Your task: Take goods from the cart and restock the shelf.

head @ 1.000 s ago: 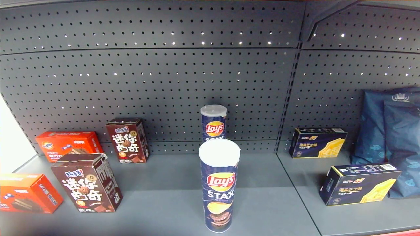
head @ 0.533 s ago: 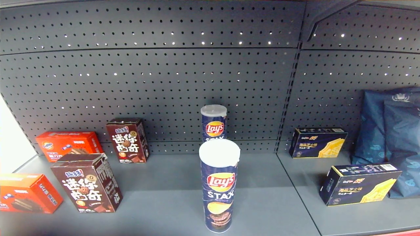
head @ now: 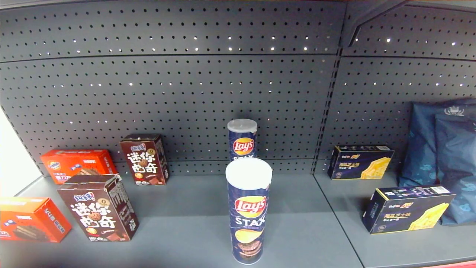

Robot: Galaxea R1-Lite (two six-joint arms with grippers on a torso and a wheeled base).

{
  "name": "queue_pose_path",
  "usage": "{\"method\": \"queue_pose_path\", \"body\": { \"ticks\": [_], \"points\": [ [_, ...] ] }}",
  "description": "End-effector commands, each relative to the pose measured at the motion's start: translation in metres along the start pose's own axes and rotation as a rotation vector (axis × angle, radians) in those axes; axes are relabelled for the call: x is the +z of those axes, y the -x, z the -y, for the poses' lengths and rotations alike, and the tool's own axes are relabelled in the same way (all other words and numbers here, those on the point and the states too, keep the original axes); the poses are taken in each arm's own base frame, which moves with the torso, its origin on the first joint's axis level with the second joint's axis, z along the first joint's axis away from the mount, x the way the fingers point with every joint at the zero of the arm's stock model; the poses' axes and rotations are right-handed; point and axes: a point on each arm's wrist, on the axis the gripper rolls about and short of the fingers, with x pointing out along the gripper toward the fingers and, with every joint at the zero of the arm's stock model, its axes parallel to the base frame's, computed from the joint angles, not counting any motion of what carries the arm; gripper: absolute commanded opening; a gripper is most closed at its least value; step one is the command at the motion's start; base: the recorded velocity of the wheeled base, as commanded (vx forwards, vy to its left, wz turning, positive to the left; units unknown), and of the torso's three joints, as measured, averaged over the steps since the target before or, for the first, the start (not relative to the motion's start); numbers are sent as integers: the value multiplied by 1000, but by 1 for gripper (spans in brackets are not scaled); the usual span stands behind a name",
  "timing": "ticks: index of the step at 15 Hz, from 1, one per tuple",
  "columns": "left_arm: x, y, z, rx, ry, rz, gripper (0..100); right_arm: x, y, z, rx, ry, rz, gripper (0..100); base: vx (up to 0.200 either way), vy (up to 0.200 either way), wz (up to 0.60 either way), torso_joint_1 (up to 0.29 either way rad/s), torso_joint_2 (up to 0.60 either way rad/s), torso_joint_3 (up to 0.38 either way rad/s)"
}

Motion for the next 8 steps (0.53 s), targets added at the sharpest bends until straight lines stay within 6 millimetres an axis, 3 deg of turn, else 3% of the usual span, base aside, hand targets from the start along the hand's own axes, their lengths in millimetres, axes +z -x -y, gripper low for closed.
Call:
{"method": "queue_pose_path", "body": {
  "ticks": [1,5,6,8],
  "points": [
    [-6,0,3,-133,-24,-47,100,0,0,0,0,0,-5,100,0,0,0,0,0,0],
    [-6,0,4,-156,-12,-52,100,0,0,0,0,0,-5,100,0,0,0,0,0,0],
    [-7,3,6,-12,3,-10,100,0,0,0,0,0,-5,100,0,0,0,0,0,0],
    [-8,5,4,37,3,15,100,0,0,0,0,0,-5,100,0,0,0,0,0,0]
  ]
}}
